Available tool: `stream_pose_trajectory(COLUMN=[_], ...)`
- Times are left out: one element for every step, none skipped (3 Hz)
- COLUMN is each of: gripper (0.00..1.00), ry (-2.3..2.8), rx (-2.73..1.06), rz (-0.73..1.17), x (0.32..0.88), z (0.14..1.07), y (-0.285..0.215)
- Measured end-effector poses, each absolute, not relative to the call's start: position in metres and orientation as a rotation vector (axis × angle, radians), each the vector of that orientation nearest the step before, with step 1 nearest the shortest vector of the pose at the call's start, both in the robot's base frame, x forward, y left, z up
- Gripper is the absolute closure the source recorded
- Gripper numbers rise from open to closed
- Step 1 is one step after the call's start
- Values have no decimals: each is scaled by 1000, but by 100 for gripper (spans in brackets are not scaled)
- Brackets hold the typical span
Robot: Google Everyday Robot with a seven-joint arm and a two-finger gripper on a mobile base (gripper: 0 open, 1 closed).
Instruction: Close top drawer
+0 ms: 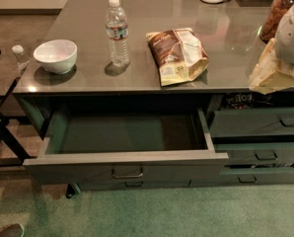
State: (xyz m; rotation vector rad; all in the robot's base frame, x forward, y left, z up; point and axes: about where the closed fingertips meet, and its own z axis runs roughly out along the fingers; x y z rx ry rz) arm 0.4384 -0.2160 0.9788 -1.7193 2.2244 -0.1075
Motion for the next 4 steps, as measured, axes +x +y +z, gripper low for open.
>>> stream_pose_trajectory(gripper=[100, 100, 100, 100], ry=[2206, 2230, 2330, 2330], rx=[-1719, -1718, -1781, -1781], rz=[-147, -183, -109, -109], x=[440, 430, 408, 408], z=[981, 945, 869, 869], y=[-219, -235, -247, -247])
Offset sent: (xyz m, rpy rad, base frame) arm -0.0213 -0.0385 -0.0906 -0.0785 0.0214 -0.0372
